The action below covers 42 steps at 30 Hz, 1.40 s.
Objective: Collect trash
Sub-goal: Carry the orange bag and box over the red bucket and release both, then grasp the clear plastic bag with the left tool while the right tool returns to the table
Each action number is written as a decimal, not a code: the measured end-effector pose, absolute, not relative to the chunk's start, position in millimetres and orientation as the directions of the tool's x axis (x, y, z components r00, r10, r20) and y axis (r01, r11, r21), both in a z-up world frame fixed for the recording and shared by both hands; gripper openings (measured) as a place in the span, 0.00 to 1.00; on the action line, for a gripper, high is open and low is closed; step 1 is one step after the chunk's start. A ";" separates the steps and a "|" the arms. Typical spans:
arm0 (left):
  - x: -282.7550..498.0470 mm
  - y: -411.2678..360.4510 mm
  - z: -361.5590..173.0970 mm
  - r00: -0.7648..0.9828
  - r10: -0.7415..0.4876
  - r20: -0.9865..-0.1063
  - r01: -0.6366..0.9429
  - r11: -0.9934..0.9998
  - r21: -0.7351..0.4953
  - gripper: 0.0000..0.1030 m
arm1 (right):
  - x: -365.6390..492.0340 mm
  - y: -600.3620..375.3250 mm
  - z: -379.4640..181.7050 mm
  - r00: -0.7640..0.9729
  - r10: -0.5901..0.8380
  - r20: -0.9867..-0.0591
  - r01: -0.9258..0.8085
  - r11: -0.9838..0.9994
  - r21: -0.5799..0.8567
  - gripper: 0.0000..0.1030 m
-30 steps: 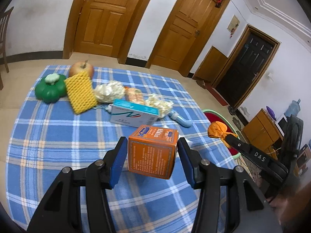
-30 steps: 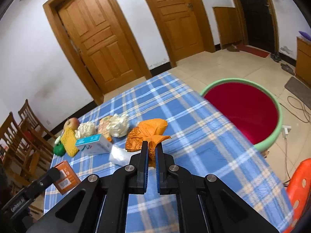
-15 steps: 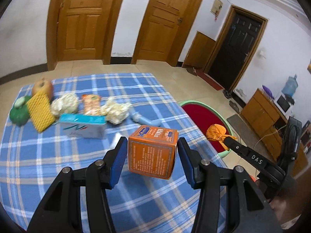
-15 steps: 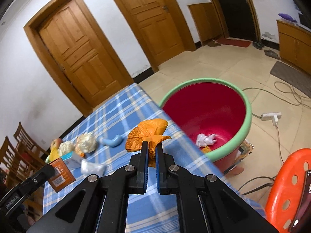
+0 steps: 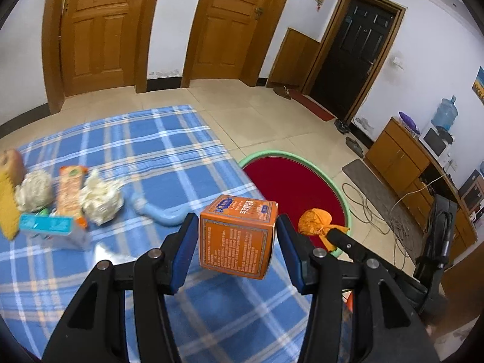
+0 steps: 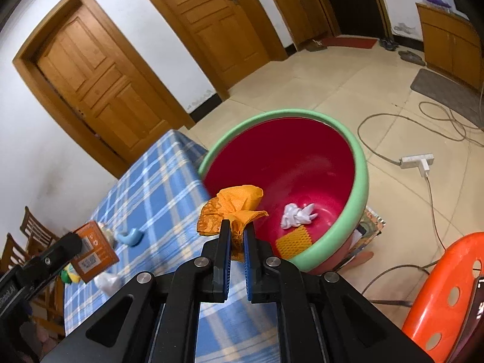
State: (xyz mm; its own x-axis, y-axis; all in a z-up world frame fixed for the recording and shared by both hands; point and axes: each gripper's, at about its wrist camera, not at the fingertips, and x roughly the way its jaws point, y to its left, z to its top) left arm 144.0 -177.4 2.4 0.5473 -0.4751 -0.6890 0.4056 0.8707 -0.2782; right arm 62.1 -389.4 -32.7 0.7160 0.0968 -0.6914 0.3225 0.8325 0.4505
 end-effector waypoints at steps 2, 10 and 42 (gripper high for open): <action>152.4 -188.8 0.4 0.539 -0.479 -0.693 0.413 0.867 -0.279 0.52 | 64.6 -396.8 -37.5 0.712 0.097 -0.696 0.332 0.826 0.455 0.09; 175.6 -227.2 -7.7 0.513 -0.483 -0.709 0.449 0.855 -0.258 0.52 | 72.4 -415.1 -52.7 0.689 0.114 -0.716 0.367 0.797 0.480 0.21; 183.4 -247.8 -1.3 0.504 -0.487 -0.713 0.470 0.847 -0.247 0.64 | 46.5 -416.2 -33.2 0.738 0.141 -0.660 0.323 0.786 0.528 0.33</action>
